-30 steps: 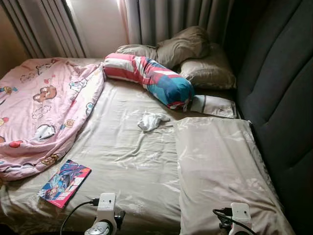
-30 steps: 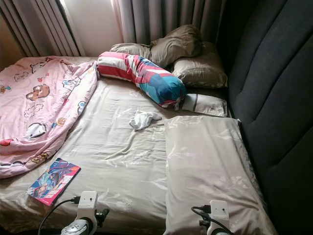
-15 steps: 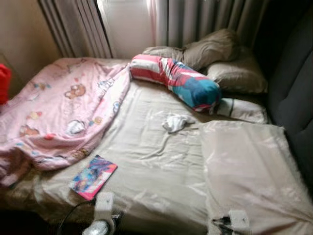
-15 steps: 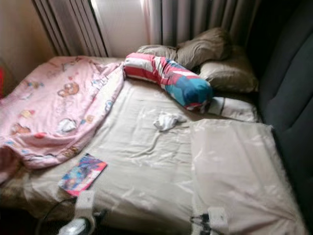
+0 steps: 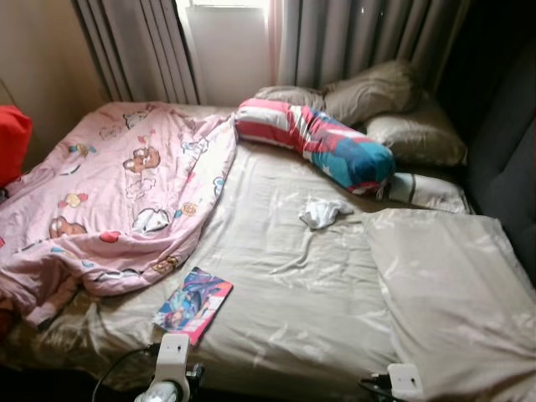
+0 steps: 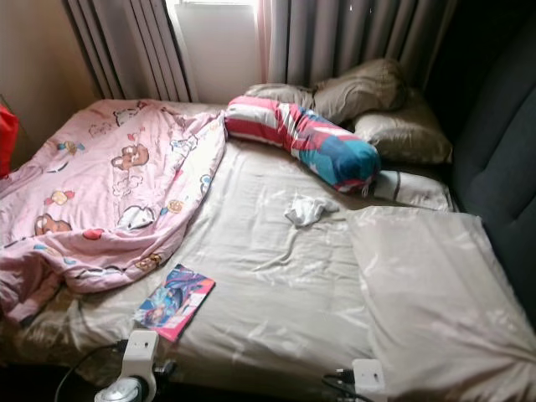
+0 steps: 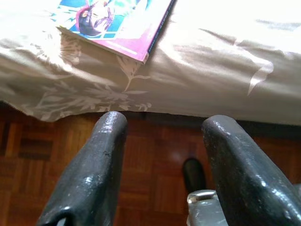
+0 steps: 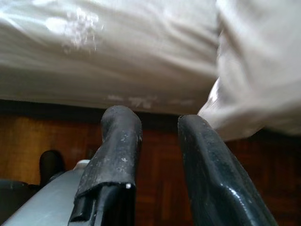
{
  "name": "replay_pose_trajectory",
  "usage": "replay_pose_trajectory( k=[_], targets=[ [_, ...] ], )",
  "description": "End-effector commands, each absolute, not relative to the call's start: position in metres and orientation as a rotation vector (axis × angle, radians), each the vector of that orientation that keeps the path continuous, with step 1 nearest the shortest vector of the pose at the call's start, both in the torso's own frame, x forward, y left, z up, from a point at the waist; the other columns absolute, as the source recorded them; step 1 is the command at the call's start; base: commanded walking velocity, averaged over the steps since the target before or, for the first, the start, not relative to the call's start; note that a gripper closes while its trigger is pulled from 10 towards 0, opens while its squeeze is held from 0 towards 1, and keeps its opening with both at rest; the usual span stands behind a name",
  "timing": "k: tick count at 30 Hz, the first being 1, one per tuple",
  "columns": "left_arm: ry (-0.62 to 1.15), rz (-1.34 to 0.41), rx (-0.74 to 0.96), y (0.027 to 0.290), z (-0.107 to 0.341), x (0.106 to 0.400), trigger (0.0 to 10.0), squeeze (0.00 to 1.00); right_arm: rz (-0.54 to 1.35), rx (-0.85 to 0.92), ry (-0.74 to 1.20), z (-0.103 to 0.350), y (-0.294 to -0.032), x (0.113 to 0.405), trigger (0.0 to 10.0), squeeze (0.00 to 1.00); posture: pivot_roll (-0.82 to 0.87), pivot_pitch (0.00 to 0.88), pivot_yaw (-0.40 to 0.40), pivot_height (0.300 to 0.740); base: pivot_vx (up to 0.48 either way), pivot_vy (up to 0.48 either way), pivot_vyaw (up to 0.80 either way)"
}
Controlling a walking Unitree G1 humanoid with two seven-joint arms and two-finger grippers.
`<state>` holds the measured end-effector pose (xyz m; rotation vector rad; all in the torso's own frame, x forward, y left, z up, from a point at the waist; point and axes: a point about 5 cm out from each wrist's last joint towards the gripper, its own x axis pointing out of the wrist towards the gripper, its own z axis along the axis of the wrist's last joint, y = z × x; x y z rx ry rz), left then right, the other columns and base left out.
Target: Clean up the room
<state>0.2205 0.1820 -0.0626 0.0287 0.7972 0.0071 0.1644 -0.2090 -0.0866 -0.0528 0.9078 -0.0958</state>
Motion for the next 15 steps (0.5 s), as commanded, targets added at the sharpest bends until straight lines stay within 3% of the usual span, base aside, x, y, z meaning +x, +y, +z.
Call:
replay_pose_trajectory(
  k=[1,15],
  targets=[
    [0.815,0.002,0.028,0.1816,-0.0648,0.2176,10.0,0.00,-0.105,-0.039,0.924,-0.0886,-0.2072,0.1611,10.0,0.00,-0.12,0.000,0.021,0.740,0.000,0.472,0.00],
    [0.810,0.012,0.032,0.1846,-0.0629,0.2202,10.0,0.00,-0.128,-0.015,0.942,-0.0905,-0.2092,0.1565,10.0,0.00,-0.11,0.000,0.028,0.740,0.000,0.471,0.00]
  ],
)
